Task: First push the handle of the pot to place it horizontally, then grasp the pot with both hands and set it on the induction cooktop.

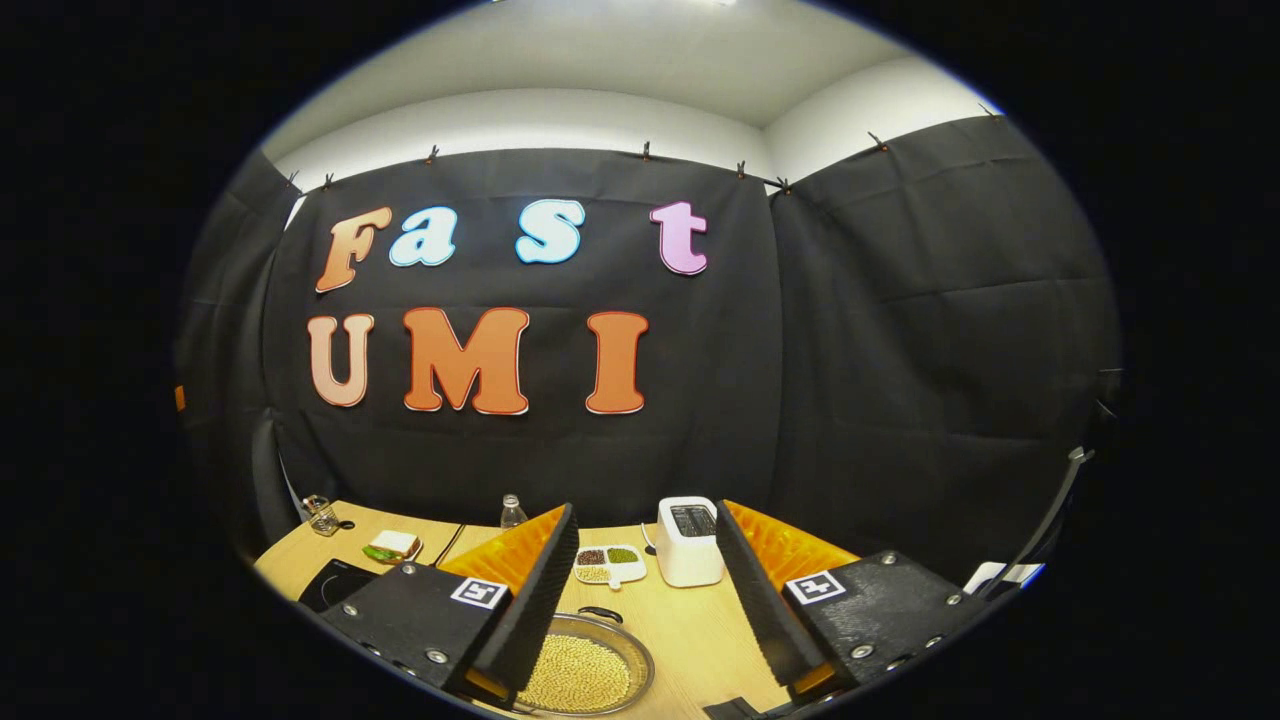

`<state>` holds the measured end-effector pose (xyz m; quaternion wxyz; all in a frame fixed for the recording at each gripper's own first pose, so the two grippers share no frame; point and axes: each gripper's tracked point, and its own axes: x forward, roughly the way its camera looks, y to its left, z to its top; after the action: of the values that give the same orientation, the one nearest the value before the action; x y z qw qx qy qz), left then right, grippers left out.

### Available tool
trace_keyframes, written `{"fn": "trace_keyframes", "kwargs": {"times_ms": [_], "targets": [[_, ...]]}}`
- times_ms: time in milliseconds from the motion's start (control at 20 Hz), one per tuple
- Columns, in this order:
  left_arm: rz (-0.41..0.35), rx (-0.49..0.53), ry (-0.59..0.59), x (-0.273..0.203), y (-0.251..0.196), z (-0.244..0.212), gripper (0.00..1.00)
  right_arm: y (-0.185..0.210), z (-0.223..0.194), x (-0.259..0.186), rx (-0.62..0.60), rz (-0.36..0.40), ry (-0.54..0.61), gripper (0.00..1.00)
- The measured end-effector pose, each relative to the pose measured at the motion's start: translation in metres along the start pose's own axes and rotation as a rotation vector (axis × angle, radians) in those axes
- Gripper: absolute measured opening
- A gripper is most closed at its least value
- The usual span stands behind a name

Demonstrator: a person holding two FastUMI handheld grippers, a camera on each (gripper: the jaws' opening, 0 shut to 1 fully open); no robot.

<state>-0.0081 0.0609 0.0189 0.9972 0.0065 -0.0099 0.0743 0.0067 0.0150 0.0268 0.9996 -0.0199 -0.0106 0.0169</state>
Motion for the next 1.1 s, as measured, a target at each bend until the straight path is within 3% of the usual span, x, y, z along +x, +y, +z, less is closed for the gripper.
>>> {"fn": "trace_keyframes", "kwargs": {"times_ms": [200, 300, 550, 750, 850, 1100], "targets": [[-0.003, 0.006, 0.005, 0.0, -0.001, -0.002, 0.98, 0.012, -0.006, -0.001, 0.007, 0.032, 0.015, 0.74], [-0.008, 0.009, 0.006, 0.001, -0.002, -0.002, 0.98, 0.022, -0.016, 0.0, 0.001, 0.053, 0.04, 0.63], [-0.022, 0.008, 0.006, 0.001, -0.004, -0.002, 0.97, 0.043, -0.053, -0.002, -0.094, 0.117, 0.142, 0.23], [-0.017, 0.012, 0.022, 0.001, -0.004, -0.004, 0.98, 0.062, -0.097, -0.016, -0.08, 0.185, 0.268, 0.04], [-0.011, 0.018, 0.029, 0.001, -0.003, -0.006, 0.98, 0.068, -0.121, -0.021, -0.07, 0.213, 0.329, 0.0], [0.003, 0.036, 0.047, 0.004, 0.0, -0.014, 0.98, 0.07, -0.18, -0.037, -0.061, 0.245, 0.495, 0.0]]}}
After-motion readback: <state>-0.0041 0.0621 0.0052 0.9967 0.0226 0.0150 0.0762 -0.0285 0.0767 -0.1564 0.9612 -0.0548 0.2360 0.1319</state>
